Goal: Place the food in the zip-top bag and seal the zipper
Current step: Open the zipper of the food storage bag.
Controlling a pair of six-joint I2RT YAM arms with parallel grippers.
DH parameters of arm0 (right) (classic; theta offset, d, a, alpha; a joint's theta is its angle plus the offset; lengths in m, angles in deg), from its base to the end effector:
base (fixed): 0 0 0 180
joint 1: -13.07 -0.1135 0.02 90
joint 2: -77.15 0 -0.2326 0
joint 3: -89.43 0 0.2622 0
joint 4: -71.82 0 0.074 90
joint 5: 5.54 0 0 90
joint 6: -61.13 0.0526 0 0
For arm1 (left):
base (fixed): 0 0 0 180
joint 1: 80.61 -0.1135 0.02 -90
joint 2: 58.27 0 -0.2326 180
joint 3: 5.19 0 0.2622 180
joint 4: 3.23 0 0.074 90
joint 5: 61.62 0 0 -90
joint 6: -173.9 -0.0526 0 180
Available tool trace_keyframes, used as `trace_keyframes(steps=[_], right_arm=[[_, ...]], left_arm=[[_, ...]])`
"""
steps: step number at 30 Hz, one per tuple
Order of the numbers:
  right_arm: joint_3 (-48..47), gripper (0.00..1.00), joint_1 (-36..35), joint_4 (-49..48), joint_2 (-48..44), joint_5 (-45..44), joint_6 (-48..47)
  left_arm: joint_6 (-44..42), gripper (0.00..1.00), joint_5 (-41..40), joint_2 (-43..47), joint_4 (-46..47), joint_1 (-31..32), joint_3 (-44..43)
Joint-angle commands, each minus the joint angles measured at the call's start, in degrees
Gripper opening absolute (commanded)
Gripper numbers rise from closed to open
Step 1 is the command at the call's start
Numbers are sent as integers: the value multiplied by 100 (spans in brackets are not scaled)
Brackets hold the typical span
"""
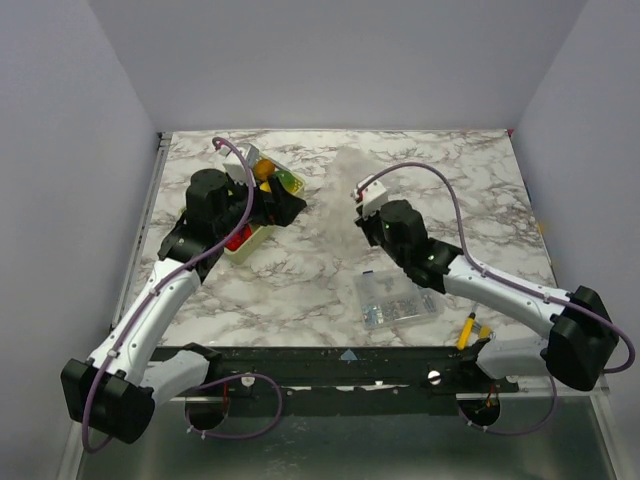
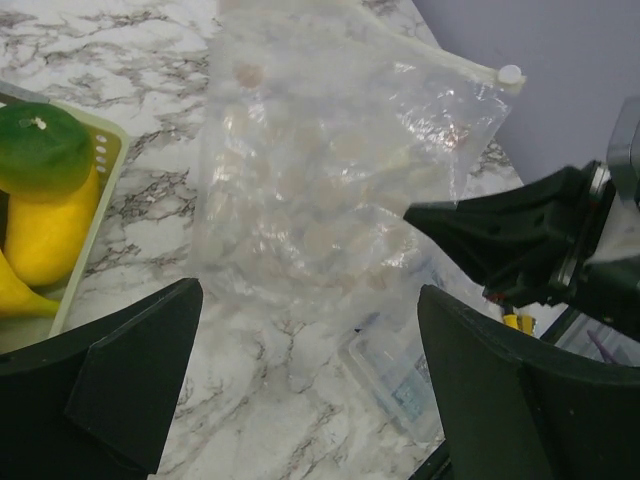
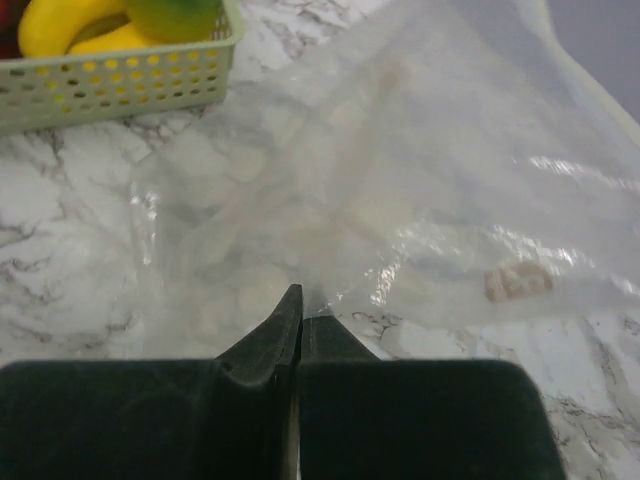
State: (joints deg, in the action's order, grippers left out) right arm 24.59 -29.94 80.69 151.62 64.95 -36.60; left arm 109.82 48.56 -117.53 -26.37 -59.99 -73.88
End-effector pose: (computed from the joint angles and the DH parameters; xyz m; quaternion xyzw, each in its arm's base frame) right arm 0.2558 0.2146 0.2545 -0.2533 0.7651 0.0434 0.5904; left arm 0.2553 -0.1155 0.3271 0.0723 0.7785 -0.3668 0.5042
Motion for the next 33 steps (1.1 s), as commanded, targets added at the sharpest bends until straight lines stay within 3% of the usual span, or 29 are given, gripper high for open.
trace_keyframes(steps=[1, 8, 16, 19, 24, 33], right_arm=[[264, 0, -484, 119, -136, -373, -564], [551, 1, -1338, -246, -172, -297, -685], [451, 0, -2065, -279, 14, -822, -946], [430, 0, -2155, -252, 50, -880, -1022], [370, 0, -2419, -262, 178, -1281, -1281], [388, 0, -2612, -371, 150, -1511, -1477]], left_arm=[[534, 89, -93, -358, -354, -245, -355], [1304, 84, 768, -900, -266, -724, -366], [1257, 85, 917, -1062, -322, -727, -507], [1059, 85, 262, -985, -601, -596, -636], [840, 86, -1867, -1201, -1742, 190, -1507], [1937, 87, -2687, -3117, -4160, 684, -4154]])
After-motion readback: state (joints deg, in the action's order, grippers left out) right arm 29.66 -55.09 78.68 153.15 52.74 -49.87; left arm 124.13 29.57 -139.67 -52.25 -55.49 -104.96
